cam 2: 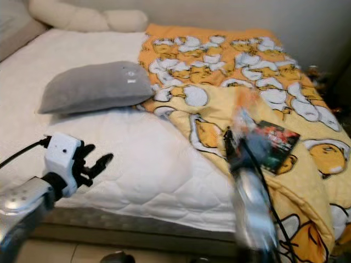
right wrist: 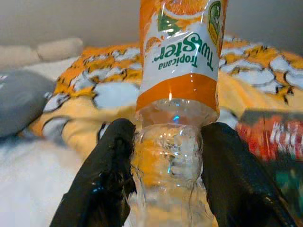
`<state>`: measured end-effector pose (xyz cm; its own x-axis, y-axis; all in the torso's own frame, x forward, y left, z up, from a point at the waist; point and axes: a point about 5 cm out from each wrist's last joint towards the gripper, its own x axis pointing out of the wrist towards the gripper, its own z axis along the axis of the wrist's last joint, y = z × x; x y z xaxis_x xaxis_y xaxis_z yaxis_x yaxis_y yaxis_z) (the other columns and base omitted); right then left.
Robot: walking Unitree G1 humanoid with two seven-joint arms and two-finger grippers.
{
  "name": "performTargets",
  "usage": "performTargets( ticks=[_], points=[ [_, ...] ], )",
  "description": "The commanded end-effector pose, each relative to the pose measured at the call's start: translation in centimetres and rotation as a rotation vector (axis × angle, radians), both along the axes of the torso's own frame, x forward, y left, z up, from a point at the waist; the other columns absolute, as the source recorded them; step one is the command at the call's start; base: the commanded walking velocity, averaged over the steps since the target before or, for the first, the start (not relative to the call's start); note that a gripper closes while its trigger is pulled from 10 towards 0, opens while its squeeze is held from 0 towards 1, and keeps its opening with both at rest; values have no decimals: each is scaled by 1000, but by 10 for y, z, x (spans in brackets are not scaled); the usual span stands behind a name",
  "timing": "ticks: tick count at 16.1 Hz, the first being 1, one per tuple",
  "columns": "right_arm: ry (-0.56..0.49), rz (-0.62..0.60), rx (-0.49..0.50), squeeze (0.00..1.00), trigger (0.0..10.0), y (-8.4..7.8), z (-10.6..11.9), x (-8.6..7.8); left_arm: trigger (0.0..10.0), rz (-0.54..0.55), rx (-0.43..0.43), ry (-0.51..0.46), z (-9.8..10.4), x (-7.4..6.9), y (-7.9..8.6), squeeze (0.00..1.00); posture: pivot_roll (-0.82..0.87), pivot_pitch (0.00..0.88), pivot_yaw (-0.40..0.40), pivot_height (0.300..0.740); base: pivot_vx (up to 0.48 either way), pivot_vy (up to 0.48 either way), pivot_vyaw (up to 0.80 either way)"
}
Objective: Clean up the room
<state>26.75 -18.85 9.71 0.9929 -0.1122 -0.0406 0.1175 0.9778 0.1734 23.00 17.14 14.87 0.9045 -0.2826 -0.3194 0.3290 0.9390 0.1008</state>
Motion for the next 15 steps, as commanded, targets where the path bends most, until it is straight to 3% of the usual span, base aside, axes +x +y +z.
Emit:
performTargets(
  ticks=[1,2,5,7,9,11,15],
  points=[
    [-55,65,14,0,10000,15,17,-1,10000,19,58,-12,-4,-1,1,0,23,0,37,740,0,0,800],
    [-47,80,17,0,10000,19,15,-5,10000,12,88,-13,-8,-2,1,0,23,0,37,740,0,0,800],
    [1,157,63,0,10000,32,17,-29,10000,104,27,-19,-13,-5,-2,0,9,0,33,740,0,0,800],
    [22,165,78,0,10000,31,18,-30,10000,107,56,-32,-18,0,-5,0,1,0,29,740,0,0,800],
    [29,166,102,0,10000,29,19,-27,10000,111,61,-67,-15,13,-4,0,-21,0,24,740,0,0,800],
    [65,165,127,0,10000,34,13,-29,10000,136,118,-81,-18,13,5,0,-3,0,15,740,0,0,800],
    [127,199,201,0,10000,42,1,-27,10000,156,128,-15,-30,11,11,0,3,0,2,740,0,0,800]
  ],
)
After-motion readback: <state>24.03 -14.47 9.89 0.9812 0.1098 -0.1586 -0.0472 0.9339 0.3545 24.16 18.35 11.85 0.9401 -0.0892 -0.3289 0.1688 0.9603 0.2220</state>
